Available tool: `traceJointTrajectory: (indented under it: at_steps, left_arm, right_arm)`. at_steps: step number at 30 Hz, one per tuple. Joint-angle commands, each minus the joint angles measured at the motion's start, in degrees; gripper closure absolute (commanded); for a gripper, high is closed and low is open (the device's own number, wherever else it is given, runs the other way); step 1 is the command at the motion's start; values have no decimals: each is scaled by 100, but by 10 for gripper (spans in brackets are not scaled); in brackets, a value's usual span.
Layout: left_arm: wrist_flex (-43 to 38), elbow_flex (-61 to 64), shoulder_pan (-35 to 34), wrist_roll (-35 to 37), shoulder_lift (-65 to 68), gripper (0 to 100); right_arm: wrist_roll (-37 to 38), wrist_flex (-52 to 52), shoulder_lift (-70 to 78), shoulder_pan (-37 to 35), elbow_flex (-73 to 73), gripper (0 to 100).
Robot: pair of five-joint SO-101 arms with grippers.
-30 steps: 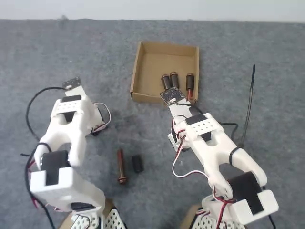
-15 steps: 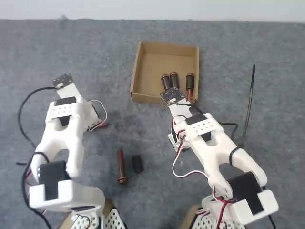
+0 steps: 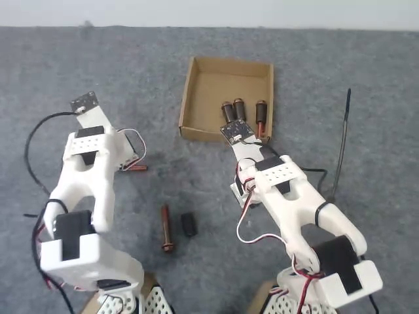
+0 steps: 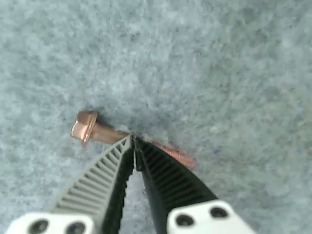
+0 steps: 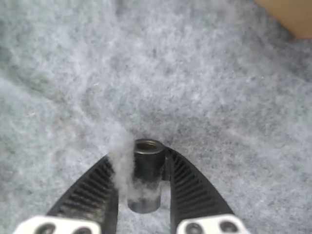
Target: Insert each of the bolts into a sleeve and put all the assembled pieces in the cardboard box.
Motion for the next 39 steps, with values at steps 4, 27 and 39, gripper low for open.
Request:
traceJointTrajectory:
  at_steps: [4,27,39]
  left_arm:
    - [264,154,-62,105,-712,987]
    - [-246,1833,9,1521,-1873,848]
    - [-738,1481,-334,1837,-1002,848]
  right_arm:
    - [132,-4,-4,92,-229,992]
    - [281,-57,13,66,-220,992]
    - [281,-57,13,84,-220,992]
